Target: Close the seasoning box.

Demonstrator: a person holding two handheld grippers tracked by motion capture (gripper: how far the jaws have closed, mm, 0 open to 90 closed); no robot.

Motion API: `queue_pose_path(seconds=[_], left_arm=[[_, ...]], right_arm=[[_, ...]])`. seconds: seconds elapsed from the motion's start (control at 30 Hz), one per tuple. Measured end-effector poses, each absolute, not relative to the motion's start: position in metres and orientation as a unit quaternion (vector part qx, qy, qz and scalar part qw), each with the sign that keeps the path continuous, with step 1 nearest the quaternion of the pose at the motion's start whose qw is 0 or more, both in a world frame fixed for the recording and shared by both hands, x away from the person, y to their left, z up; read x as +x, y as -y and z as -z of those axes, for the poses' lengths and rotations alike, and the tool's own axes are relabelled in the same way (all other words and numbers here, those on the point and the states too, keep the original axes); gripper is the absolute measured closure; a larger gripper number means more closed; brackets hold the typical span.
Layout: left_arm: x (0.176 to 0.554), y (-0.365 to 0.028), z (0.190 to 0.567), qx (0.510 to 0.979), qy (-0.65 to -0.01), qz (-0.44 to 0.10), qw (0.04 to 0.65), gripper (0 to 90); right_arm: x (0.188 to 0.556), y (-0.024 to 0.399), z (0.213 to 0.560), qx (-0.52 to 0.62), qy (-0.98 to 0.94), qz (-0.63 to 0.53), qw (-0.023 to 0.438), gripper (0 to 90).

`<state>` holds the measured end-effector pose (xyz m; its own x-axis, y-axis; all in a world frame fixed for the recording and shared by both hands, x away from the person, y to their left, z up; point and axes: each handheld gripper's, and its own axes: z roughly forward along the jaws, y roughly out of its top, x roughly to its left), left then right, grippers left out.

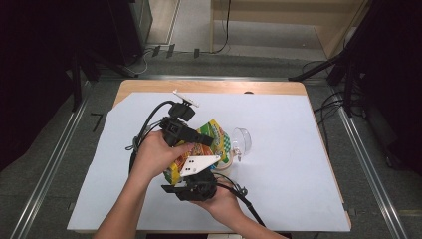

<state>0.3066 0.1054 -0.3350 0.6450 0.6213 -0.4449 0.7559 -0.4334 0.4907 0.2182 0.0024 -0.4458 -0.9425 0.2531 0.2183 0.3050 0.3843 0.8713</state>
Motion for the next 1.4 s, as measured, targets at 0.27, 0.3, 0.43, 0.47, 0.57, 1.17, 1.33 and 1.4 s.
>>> queue_pose_path(seconds=[0.27,0.3,0.43,0.47,0.57,1.17,1.33,1.4], left_arm=[[0.307,-0.106,0.334,0.839,-0.412,0.1,0.34,81.1],[0.307,-0.107,0.334,0.84,-0.411,0.099,0.34,81.3],[0.304,-0.109,0.33,0.842,-0.415,0.084,0.335,82.0],[0.304,-0.111,0.33,0.841,-0.417,0.08,0.334,82.0],[0.305,-0.114,0.329,0.838,-0.421,0.082,0.336,82.0],[0.316,-0.111,0.334,0.835,-0.419,0.102,0.342,81.9],[0.316,-0.113,0.332,0.833,-0.421,0.101,0.345,81.7],[0.316,-0.113,0.332,0.833,-0.421,0.1,0.346,81.6]], right_arm=[[0.217,-0.001,0.446,-0.163,0.831,0.532,0.024,71.4],[0.216,-0.002,0.445,-0.163,0.829,0.534,0.027,71.5],[0.217,-0.006,0.444,-0.161,0.827,0.538,0.03,71.7],[0.218,-0.008,0.444,-0.16,0.825,0.54,0.031,71.7],[0.219,-0.012,0.444,-0.162,0.823,0.543,0.031,71.4],[0.22,-0.006,0.442,-0.157,0.837,0.524,0.02,73.5],[0.22,-0.008,0.439,-0.157,0.836,0.526,0.022,73.6],[0.22,-0.008,0.439,-0.157,0.835,0.527,0.023,73.6]])
